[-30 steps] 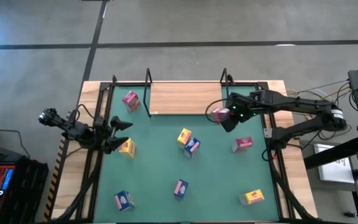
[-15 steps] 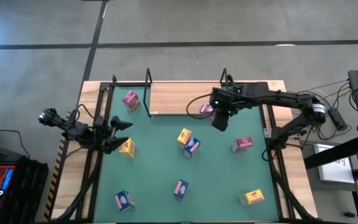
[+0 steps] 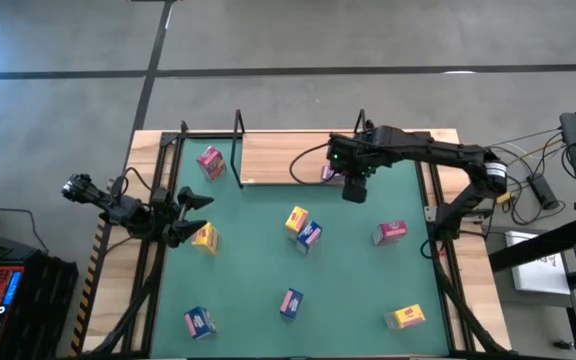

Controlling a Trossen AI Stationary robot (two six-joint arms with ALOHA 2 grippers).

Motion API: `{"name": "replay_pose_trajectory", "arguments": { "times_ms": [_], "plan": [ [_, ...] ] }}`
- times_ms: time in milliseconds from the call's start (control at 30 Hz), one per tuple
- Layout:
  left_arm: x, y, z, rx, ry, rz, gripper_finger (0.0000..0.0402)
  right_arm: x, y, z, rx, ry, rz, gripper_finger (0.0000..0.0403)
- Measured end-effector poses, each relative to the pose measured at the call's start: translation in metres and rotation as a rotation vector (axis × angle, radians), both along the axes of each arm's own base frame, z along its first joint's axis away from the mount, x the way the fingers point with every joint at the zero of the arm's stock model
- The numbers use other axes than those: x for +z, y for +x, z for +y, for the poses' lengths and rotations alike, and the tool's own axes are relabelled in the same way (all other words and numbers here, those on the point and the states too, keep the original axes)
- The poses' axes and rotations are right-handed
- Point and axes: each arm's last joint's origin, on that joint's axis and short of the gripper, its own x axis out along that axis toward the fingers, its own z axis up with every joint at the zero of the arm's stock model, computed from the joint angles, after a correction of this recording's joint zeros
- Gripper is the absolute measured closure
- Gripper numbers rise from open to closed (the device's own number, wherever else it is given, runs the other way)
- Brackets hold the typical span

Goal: Stack cereal on shelf
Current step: Put the top right pink cereal box on the shelf

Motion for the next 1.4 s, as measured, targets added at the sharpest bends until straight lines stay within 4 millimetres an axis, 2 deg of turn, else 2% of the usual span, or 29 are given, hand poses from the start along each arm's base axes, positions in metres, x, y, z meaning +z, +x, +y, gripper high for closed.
{"name": "replay_pose_trajectory", "arguments": {
  "times_ms": [400, 833, 1133, 1400],
  "plan": [
    [0.000, 0.000, 0.000, 0.000, 0.000, 0.000, 0.0003, 0.000, 0.001, -0.020, 0.151, -0.036, -0.014, 0.0259],
    [0.000, 0.000, 0.000, 0.000, 0.000, 0.000, 0.0003, -0.023, 0.008, -0.046, 0.204, -0.003, 0.058, 0.0259],
    [0.000, 0.000, 0.000, 0.000, 0.000, 0.000, 0.0003, -0.022, 0.006, -0.057, 0.205, -0.022, 0.039, 0.0259],
    [0.000, 0.000, 0.000, 0.000, 0.000, 0.000, 0.0003, -0.034, 0.012, -0.062, 0.264, -0.015, 0.084, 0.0259]
  ]
}}
